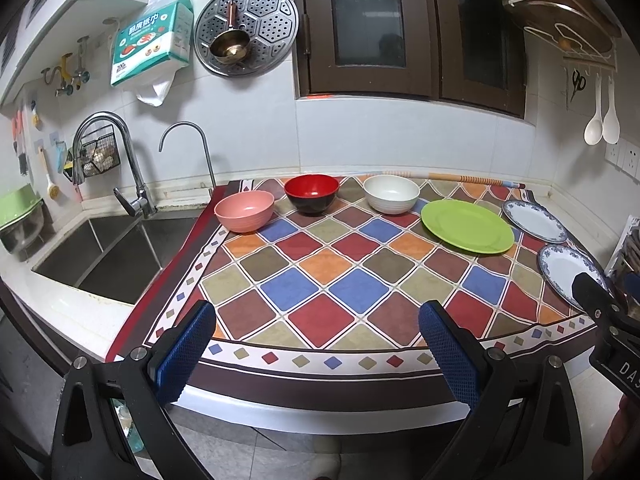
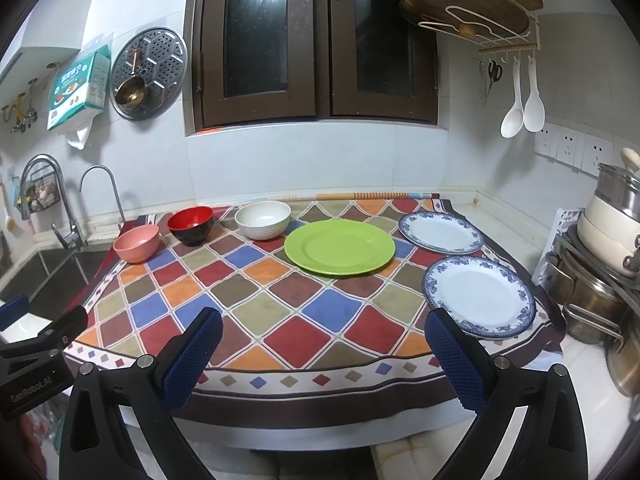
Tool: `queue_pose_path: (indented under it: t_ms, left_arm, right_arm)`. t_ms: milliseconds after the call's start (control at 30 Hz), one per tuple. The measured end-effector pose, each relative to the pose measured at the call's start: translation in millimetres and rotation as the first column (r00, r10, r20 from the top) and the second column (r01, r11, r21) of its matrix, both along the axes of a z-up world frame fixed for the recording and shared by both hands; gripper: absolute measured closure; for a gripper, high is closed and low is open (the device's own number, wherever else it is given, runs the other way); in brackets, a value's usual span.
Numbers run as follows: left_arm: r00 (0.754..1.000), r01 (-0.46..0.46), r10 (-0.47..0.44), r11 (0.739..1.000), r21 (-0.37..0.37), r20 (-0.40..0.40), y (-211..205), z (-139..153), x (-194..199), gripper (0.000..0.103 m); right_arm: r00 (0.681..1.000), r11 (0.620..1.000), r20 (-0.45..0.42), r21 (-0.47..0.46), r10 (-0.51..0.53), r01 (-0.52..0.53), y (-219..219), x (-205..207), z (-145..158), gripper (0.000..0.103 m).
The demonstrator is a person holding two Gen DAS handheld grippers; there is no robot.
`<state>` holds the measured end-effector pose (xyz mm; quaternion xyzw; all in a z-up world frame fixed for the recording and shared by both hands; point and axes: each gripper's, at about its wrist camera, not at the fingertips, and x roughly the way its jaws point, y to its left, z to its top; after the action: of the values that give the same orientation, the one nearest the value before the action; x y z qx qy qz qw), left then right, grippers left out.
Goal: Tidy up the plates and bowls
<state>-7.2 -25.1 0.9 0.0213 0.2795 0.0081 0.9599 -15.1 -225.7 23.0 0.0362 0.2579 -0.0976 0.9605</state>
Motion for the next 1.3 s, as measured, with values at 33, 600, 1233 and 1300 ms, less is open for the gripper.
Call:
queue_pose_path:
  t_ms: [33, 600, 1233, 1300]
  left_arm:
    - [1.000, 0.000, 0.000, 1.000, 0.001, 0.000, -0.9, 0.1, 0.3, 0.000]
    - [1.000, 0.002, -0.002, 1.000, 0.002, -0.005, -4.4, -0.8, 2.4, 0.000]
    - [1.000, 0.002, -0.002, 1.000, 0.001, -0.006, -1.5, -3.6, 2.0, 0.000]
    - [1.000, 0.002, -0.002, 1.000, 0.001, -0.006, -1.5, -3.5, 2.0, 0.000]
  right_arm:
    - [1.000, 1.000, 0.000, 0.000, -0.001, 0.001, -0.8, 0.3, -0.3, 0.001]
    - [1.000, 1.000, -0.006, 0.007, -0.009, 0.009, -4.3, 1.4, -1.7, 0.001]
    - [1.000, 1.000, -0.007, 0.007, -0.008, 0.008, -4.4, 1.5, -1.9, 0.001]
    - [1.000, 1.000, -0.006, 0.007, -0.009, 0.009, -4.2, 1.4, -1.7, 0.001]
